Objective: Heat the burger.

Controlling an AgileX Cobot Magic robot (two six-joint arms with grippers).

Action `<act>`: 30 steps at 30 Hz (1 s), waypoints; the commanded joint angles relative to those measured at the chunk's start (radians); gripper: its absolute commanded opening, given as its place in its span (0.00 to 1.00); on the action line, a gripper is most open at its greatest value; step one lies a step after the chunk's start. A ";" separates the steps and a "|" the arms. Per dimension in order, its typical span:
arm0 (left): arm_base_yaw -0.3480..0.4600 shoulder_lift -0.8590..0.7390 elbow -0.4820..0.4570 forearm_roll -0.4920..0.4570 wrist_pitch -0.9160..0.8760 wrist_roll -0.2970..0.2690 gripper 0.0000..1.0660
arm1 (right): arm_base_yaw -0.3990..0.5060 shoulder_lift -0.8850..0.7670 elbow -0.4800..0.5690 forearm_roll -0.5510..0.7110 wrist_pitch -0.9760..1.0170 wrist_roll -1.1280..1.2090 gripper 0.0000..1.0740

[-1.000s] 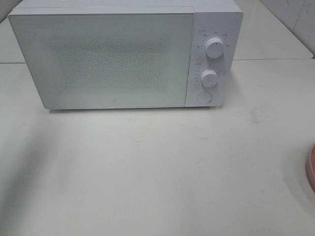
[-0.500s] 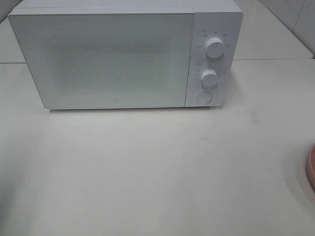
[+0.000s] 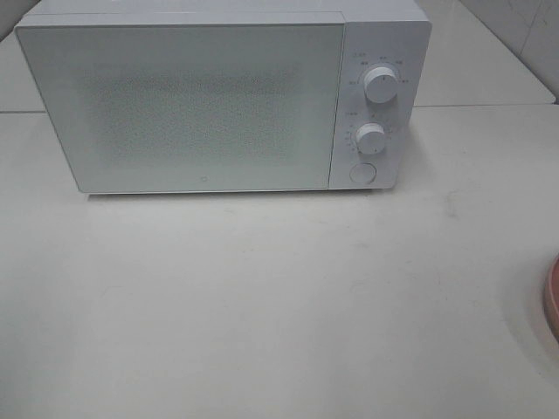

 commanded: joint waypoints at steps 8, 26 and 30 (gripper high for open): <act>0.001 -0.237 0.004 0.046 -0.011 -0.003 0.92 | -0.005 -0.029 0.001 0.002 -0.007 -0.003 0.71; 0.001 -0.353 0.004 0.046 -0.011 -0.003 0.92 | -0.005 -0.026 0.001 0.002 -0.007 -0.003 0.71; 0.001 -0.352 0.004 0.046 -0.011 -0.003 0.92 | -0.005 -0.026 0.001 0.002 -0.007 -0.003 0.71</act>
